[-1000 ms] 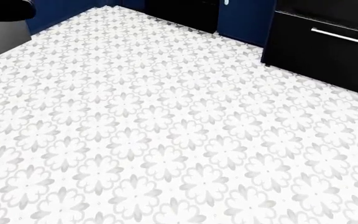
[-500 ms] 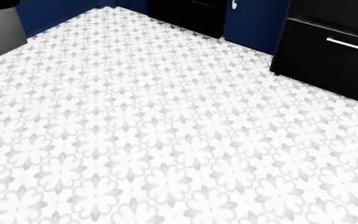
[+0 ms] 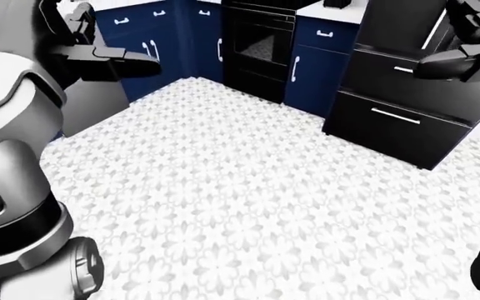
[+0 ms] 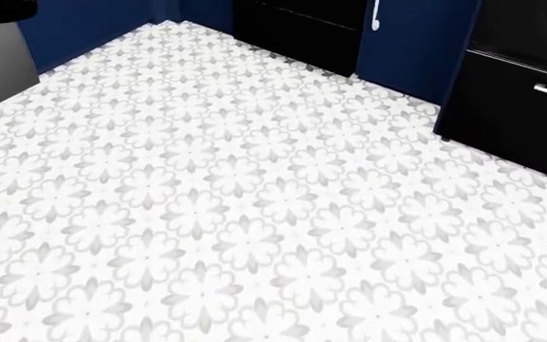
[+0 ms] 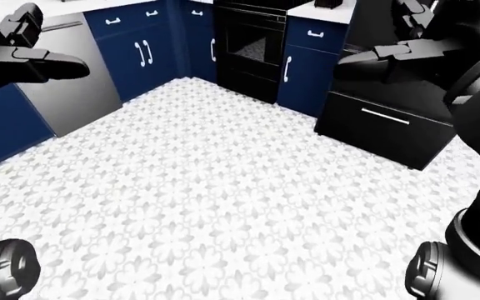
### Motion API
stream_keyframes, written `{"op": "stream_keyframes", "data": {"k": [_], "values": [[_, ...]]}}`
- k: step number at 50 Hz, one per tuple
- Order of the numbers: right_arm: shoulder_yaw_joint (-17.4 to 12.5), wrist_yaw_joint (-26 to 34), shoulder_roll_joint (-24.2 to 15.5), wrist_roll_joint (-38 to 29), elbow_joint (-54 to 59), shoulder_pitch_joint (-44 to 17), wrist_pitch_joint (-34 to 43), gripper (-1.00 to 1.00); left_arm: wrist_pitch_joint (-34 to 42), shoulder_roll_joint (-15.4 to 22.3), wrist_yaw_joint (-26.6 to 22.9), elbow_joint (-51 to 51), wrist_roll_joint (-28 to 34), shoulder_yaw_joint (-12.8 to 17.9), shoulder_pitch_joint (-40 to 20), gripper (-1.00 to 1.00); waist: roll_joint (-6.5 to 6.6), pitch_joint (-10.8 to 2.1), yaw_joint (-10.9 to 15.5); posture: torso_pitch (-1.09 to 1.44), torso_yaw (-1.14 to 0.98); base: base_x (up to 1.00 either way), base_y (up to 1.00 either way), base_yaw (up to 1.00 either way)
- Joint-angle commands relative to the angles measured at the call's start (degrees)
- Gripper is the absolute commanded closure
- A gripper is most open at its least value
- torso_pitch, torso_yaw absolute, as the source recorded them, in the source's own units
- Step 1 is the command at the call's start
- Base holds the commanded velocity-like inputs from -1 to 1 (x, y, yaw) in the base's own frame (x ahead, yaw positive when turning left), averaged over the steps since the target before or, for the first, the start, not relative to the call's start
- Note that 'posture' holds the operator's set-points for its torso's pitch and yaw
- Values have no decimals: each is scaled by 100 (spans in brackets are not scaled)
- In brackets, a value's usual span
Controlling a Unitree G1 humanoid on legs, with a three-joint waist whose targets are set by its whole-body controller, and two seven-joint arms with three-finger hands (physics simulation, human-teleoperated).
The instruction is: Navigate to the stove.
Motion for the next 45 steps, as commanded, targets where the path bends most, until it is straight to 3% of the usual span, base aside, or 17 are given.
{"op": "stream_keyframes", "data": {"k": [1,4,5,6,7,9,15,20,22,24,30,34,35,36,37,39,45], "values": [[-79,-41,-82,-33,-27,-121,-144,-100,-137,43,0,-96,-6,19,-165,-100,25,-71,-7,0,0,46,0,0],[-54,-16,-78,-62,10,-104,-199,-100,-160,39,-5,-74,3,18,-155,-100,-264,-155,15,0,0,46,0,0],[-50,-12,-74,-71,17,-99,-212,-100,-155,39,-4,-74,2,19,-160,-100,-495,-217,-13,0,0,46,0,0],[-60,-19,-83,-52,4,-124,-173,-100,-149,39,-2,-69,2,17,-171,-100,-284,-75,-28,0,0,46,0,0],[-67,-26,-85,-44,-3,-131,-158,-100,-154,38,-3,-65,5,14,-172,-100,-431,40,21,0,0,46,0,0],[-73,-29,-89,-39,-11,-128,-150,-100,-189,34,-14,-41,17,6,-160,-100,-408,-53,-71,0,0,46,0,0],[-84,-38,-99,-26,-28,-121,-137,-100,-158,35,-10,-78,10,16,-152,-100,-162,-44,-177,0,0,46,0,0],[-76,-49,-101,-33,-34,-111,-135,-100,-174,40,-19,-51,14,24,-160,-100,286,-267,-226,0,0,46,0,0],[-65,-37,-100,-46,-12,-110,-160,-100,-178,37,-18,-46,14,19,-162,-100,340,36,-216,0,0,46,0,0],[-57,-42,-114,-55,-14,-133,-146,-100,-140,42,-9,-75,2,31,-166,-100,283,-74,-145,0,0,46,0,0],[-59,-28,-100,-66,-9,-120,-152,-100,-147,34,-2,-82,1,24,-155,-100,63,-76,-26,0,0,46,0,0],[-67,-26,-86,-70,-17,-121,-135,-100,-158,32,-10,-61,-9,22,-156,-100,-336,-194,-10,0,0,46,0,0],[-67,-23,-87,-76,-16,-113,-141,-100,-105,44,-30,-75,-17,2,-143,-100,-358,-254,19,0,0,46,0,0],[-58,-2,-85,-99,11,-97,-184,-100,-89,36,-15,-119,-9,5,-135,-100,-332,-20,-29,0,0,47,0,0],[-71,-13,-91,-81,-1,-119,-146,-100,-130,32,-27,-88,13,-5,-121,-100,-435,75,5,0,0,46,0,0],[-65,-8,-92,-87,7,-116,-159,-100,-102,43,-27,-78,17,17,-152,-100,-384,-58,-68,0,0,45,0,0],[-58,-3,-81,-102,7,-106,-171,-100,-138,38,-38,-52,38,12,-149,-100,-151,-52,-176,0,0,46,0,0]]}}
